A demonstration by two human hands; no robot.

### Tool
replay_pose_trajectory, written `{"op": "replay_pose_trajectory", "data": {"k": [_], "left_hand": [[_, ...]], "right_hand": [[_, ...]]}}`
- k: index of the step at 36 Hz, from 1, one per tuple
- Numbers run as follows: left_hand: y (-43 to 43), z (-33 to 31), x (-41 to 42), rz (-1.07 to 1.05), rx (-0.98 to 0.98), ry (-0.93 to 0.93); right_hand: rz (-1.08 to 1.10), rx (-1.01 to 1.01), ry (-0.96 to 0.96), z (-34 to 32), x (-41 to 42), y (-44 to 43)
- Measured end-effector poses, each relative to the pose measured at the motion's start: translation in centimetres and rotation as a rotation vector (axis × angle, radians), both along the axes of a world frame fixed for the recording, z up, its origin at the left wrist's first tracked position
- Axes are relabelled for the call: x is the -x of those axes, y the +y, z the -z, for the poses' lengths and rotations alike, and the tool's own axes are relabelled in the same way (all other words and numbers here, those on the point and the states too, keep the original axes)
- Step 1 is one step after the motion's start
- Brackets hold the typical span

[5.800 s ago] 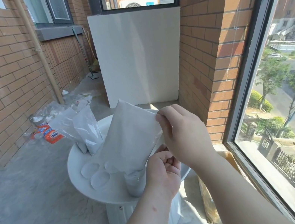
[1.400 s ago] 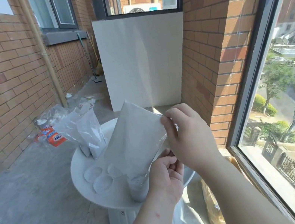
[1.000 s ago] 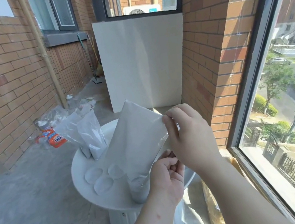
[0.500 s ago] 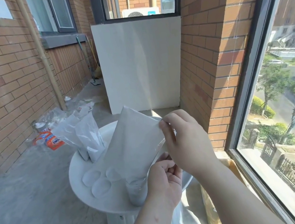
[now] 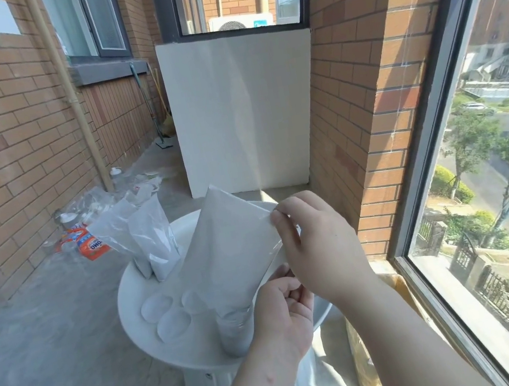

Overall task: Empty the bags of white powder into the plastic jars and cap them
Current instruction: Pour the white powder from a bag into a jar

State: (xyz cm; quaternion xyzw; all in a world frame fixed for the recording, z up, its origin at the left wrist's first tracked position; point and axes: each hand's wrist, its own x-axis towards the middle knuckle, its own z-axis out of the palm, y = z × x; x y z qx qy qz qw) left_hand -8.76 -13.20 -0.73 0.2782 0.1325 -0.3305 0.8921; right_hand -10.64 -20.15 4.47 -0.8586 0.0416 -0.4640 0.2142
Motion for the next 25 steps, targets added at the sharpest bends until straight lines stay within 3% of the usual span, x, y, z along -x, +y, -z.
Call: {"op": "replay_pose_trajectory", "data": {"k": [17,25], "left_hand": [[0.08,-0.41,0.42,0.000,-0.043,-0.017],[0.08,-0.53,0.52,0.001,-0.009,-0.017]], "right_hand": [[0.013,0.018,0.044,0.09,0.10,0.01],[0.033,0.016,-0.020,-0.01,0.06,-0.14]]}}
